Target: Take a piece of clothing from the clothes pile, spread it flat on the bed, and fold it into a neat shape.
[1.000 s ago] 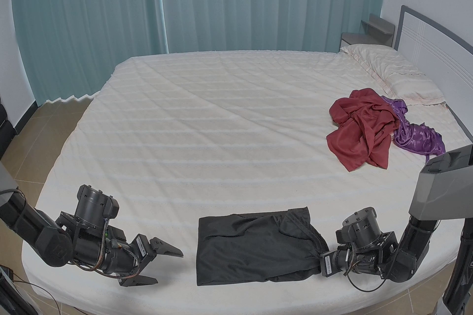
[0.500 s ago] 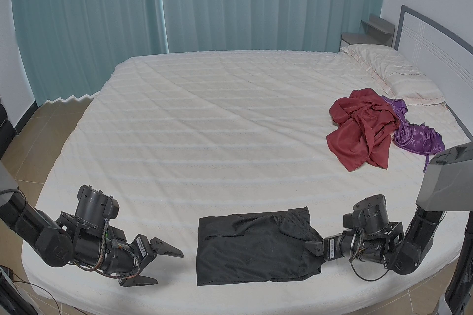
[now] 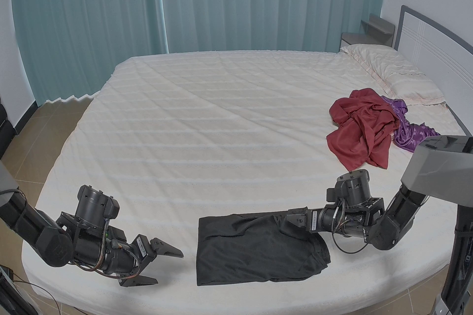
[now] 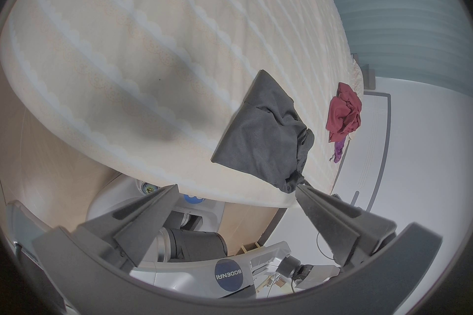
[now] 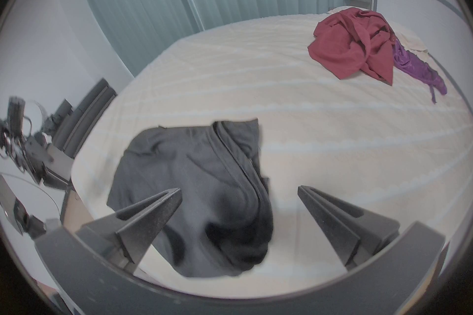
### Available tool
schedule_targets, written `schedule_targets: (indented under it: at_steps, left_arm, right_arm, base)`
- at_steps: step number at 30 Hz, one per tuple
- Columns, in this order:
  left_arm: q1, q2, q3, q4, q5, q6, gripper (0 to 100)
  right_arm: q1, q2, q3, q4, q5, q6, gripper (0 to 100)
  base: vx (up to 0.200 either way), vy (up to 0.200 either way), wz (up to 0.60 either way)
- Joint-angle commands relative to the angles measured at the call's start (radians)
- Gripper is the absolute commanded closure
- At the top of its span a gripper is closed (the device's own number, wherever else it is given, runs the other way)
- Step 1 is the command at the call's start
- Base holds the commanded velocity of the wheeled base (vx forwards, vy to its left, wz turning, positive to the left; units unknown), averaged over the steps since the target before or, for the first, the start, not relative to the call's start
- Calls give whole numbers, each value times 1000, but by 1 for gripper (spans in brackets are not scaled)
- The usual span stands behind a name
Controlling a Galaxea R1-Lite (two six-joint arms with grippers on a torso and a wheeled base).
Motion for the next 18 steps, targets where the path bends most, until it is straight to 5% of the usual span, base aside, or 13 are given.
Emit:
schedule_targets:
  at_steps: [1, 4, 5, 9, 18]
  left_arm:
    - [0, 3, 1, -1, -1, 12, 0]
    - [0, 8, 0, -1, 1, 18, 0]
    - [0, 8, 0, -1, 1, 18, 0]
    - [0, 8, 0, -1, 1, 18, 0]
    - [1, 8, 0, -1, 1, 18, 0]
  right_arm:
    - [17, 101, -84, 10, 12, 3, 0]
    - [21, 111, -108, 25, 49, 7, 0]
    - [23, 112, -117, 37, 57, 7, 100]
    - [20, 112, -173, 139, 69, 10, 100]
    - [-43, 98, -183, 125, 60, 112, 100]
  base:
    - [0, 0, 0]
    - [0, 0, 0]
    - [0, 0, 0]
    - [0, 0, 0]
    - [0, 0, 0]
